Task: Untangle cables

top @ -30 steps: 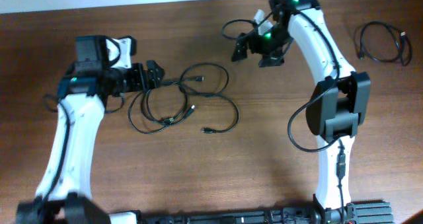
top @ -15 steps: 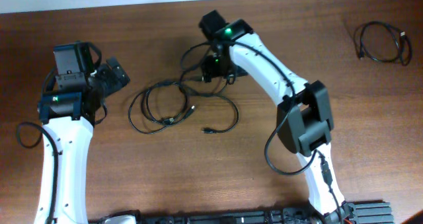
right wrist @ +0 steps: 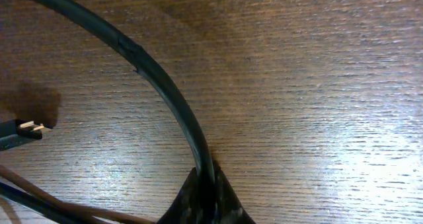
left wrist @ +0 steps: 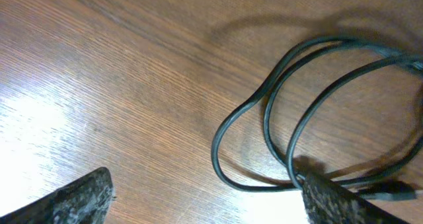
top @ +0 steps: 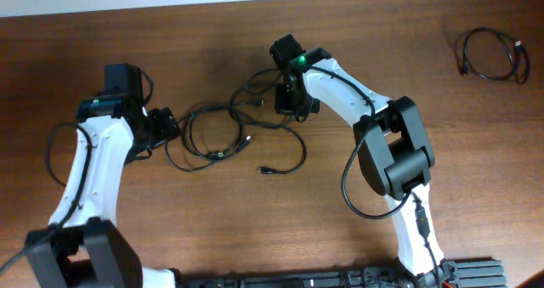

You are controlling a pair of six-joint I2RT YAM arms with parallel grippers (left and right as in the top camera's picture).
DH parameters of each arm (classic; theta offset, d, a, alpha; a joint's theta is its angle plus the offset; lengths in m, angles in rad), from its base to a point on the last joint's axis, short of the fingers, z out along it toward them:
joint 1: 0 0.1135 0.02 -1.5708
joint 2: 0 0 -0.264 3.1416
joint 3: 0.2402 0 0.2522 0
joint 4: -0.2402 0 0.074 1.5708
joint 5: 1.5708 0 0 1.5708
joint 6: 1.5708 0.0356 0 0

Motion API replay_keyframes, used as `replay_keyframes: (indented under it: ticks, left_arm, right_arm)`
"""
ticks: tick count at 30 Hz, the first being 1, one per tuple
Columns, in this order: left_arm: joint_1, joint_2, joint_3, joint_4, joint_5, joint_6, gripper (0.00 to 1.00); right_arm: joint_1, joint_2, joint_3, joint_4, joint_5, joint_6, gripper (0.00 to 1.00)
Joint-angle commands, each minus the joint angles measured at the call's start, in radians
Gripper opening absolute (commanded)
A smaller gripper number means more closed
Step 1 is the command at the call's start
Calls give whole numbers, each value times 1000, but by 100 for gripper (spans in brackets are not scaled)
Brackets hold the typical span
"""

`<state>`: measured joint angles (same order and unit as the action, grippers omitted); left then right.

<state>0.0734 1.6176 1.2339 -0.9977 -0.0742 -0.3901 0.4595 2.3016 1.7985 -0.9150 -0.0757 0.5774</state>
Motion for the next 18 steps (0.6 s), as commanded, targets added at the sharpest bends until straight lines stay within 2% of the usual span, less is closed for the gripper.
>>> replay_keyframes:
  ticks: [1, 2, 3, 4, 5, 7, 8, 13, 15, 18]
  left_arm:
    - [0, 77, -7, 3, 26, -6, 85]
    - [0, 111, -7, 10, 26, -6, 84]
    - [-1, 141, -7, 16, 26, -6, 78]
    - [-4, 173, -7, 19, 27, -6, 67]
    - [-11, 212, -7, 27, 31, -6, 43]
    - [-33, 294, -7, 53, 34, -6, 8]
    - [-43, 332, -7, 66, 34, -6, 0]
    - [-37, 441, -7, 134, -26, -6, 0]
    - [-12, 441, -7, 143, -80, -6, 0]
    - [70, 441, -7, 147, -193, -6, 0]
  right_arm:
    - [-3, -16, -20, -4, -3, 7, 4]
    - [-4, -16, -19, -4, -3, 3, 4]
    - [-7, -16, -19, -4, -3, 1, 4]
    - [-10, -16, -17, -5, -8, -1, 4]
    - [-17, -16, -8, -5, -29, -35, 4]
    - [-34, -18, 31, -28, -44, -100, 4]
    - [-48, -24, 66, -61, -39, -142, 4]
    - [-221, -128, 343, -440, 349, -152, 4]
    - [-325, -183, 439, -532, 432, -159, 4]
    - [-552, -270, 575, -612, 454, -181, 4]
